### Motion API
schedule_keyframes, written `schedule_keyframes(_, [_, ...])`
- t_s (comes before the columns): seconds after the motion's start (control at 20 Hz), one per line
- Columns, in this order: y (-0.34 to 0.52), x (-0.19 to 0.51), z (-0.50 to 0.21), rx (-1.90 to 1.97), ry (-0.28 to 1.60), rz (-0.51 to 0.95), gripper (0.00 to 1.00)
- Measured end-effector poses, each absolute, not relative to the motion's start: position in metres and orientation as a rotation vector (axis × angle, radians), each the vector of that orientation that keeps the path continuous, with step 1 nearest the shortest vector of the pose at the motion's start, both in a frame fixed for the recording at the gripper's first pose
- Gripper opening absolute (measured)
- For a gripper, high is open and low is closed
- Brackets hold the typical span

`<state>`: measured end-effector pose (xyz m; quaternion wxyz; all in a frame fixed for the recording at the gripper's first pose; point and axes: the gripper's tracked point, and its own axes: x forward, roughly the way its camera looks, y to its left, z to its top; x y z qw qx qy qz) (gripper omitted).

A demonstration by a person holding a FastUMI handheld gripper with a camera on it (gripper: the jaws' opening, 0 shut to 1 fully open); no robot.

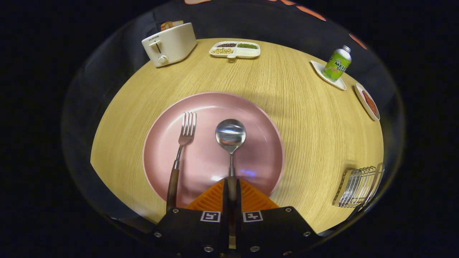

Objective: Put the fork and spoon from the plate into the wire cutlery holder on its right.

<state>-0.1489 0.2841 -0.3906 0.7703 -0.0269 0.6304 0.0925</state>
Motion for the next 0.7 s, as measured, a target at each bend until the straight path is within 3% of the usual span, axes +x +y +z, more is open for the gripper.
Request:
schedule_keyframes(0.4, [0.274, -0.131, -0.345, 0.034, 1.239, 0.212, 0.05])
schedule_keyframes(0.7, [0.214, -0.119, -0.297, 0.07, 1.173, 0.112, 0.05])
